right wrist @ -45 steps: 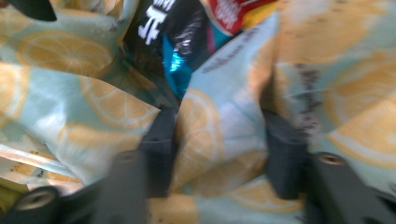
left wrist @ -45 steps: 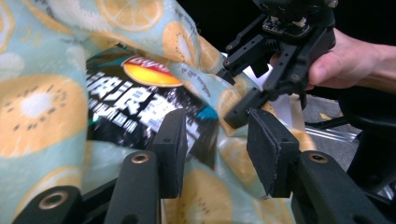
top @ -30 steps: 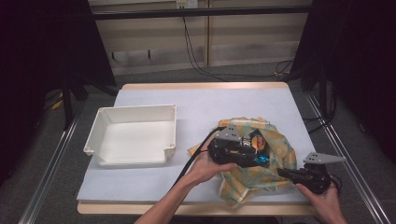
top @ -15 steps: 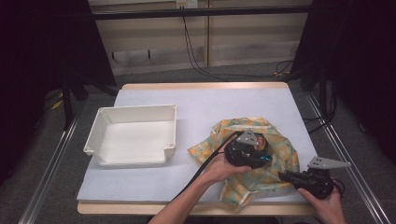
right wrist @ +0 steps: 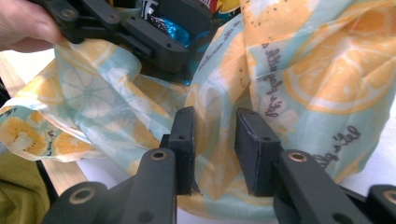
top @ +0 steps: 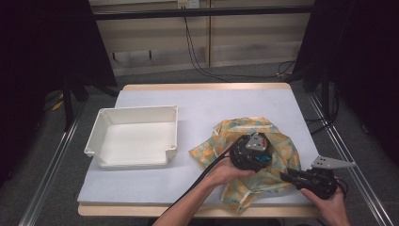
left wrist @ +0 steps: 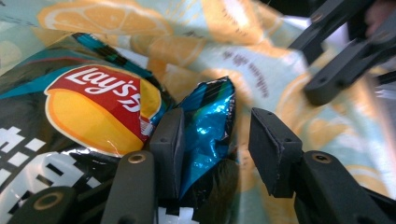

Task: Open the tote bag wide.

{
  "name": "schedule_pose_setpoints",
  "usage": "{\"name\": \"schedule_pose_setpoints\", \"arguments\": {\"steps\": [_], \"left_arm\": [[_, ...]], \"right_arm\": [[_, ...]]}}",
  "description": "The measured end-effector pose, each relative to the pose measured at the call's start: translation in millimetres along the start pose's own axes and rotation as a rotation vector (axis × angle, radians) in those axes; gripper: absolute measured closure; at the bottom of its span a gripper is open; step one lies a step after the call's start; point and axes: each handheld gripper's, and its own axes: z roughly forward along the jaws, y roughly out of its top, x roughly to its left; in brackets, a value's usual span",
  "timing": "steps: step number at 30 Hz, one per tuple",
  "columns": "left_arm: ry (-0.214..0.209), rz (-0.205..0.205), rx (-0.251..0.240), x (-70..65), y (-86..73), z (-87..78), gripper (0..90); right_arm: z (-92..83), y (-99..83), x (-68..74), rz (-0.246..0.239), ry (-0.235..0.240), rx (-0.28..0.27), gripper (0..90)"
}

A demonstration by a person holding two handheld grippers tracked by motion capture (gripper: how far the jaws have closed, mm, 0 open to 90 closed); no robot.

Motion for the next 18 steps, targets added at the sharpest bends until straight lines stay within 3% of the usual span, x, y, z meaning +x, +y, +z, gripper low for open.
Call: {"name": "schedule_pose_setpoints", "arguments": {"steps": [3, 5, 6, 10, 16, 18], "left_arm": [[0.005, 0.014, 0.019, -1.6, -0.9, 5.7, 56.1], [0.034, 0.025, 0.034, -3.4, -1.3, 7.4, 56.6], [0.024, 0.027, 0.029, -3.3, -1.7, 8.1, 56.7], [0.052, 0.03, 0.017, -6.5, -4.9, 9.5, 57.5], [0.067, 0.016, 0.028, -4.9, -5.3, 8.9, 72.1], [0.05, -0.002, 0.024, -3.1, -5.3, 9.4, 76.7]], "right_arm": [[-0.2, -0.6, -1.6, -0.003, 0.004, 0.003, 68.8], [-0.1, -0.8, -1.8, 0.0, 0.004, 0.004, 68.8], [0.0, -0.8, -1.9, -0.002, 0.007, 0.004, 68.9], [1.3, -1.2, -1.8, -0.004, 0.006, 0.011, 71.0], [2.1, -2.3, -3.0, 0.004, 0.009, 0.019, 72.3], [2.6, -2.4, -3.3, 0.001, 0.008, 0.017, 73.3]]}}
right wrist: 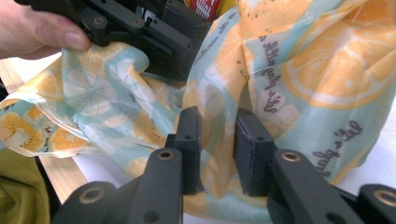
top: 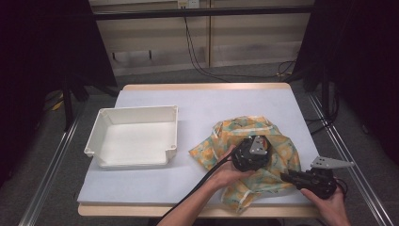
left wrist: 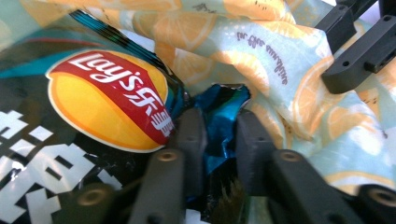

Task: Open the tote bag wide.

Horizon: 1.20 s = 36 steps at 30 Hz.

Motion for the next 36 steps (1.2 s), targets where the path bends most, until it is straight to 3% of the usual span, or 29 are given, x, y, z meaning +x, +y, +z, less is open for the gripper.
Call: {"name": "schedule_pose_setpoints", "arguments": {"steps": [5, 13, 18, 22, 26, 32, 36], "left_arm": [[-0.042, -0.026, -0.006, 2.9, -1.1, -5.4, 87.5], [-0.097, -0.075, -0.058, 6.8, 1.9, -27.3, 88.8], [-0.139, -0.098, -0.116, 8.6, 2.5, -44.3, 88.9], [-0.158, -0.119, -0.172, 9.5, 5.3, -58.6, 88.9], [-0.188, -0.13, -0.233, 9.7, 5.4, -75.8, 89.0], [-0.189, -0.122, -0.263, 13.7, -2.0, -99.0, 89.0], [-0.182, -0.115, -0.24, 13.1, -4.4, -93.7, 89.0]], "right_arm": [[1.6, 0.4, 0.9, 0.001, 0.002, 0.009, 74.3], [0.0, 4.4, 2.6, 0.0, 0.005, -0.012, 72.3], [1.3, 6.1, 3.3, -0.007, 0.013, -0.013, 87.4], [2.9, 6.3, 0.6, 0.004, 0.013, -0.011, 90.0], [3.0, 4.0, -3.3, 0.01, -0.011, 0.003, 90.0], [2.0, 3.2, -4.1, 0.006, -0.022, -0.001, 89.9], [0.7, 11.4, 6.1, -0.028, 0.0, -0.016, 76.4]]}}
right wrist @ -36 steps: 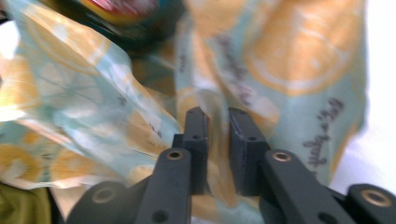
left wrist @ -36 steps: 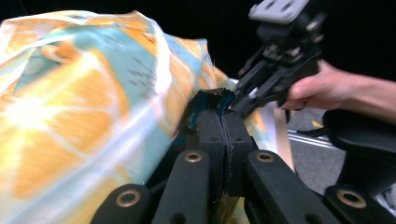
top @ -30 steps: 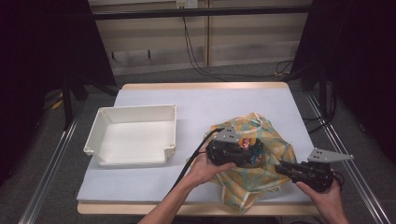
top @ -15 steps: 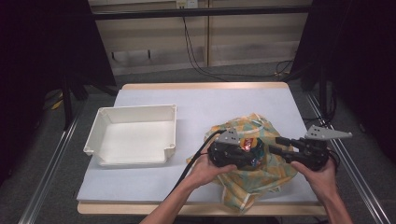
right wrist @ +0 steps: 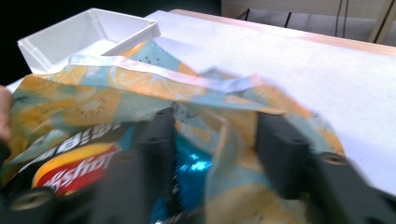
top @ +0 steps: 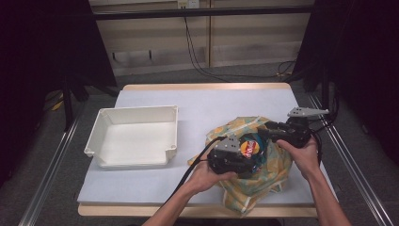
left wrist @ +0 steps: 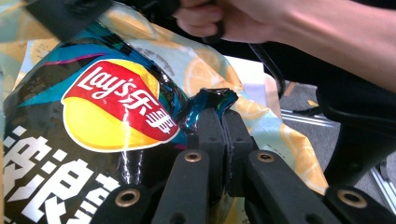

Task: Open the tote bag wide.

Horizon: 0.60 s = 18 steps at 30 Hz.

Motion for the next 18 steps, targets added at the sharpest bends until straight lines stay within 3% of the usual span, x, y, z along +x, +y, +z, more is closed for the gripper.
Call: {"name": "schedule_pose_setpoints", "arguments": {"steps": [5, 7, 13, 18], "left_arm": [[-0.005, 0.017, -0.009, -4.3, -1.6, -5.6, 88.8], [-0.016, 0.018, -0.024, -4.9, -1.9, -9.7, 88.8], [-0.035, 0.019, -0.064, -5.1, -5.2, -22.2, 88.8], [-0.034, 0.011, -0.089, -6.3, -5.5, -35.0, 88.9]], "right_arm": [[5.2, 1.5, -12.1, 0.019, 0.025, 0.006, 87.7], [7.7, 2.0, -18.4, 0.034, 0.037, 0.003, 89.9], [16.2, 4.9, -38.2, 0.065, 0.016, 0.004, 90.0], [23.6, 3.1, -57.8, 0.083, -0.056, 0.017, 90.0]]}}
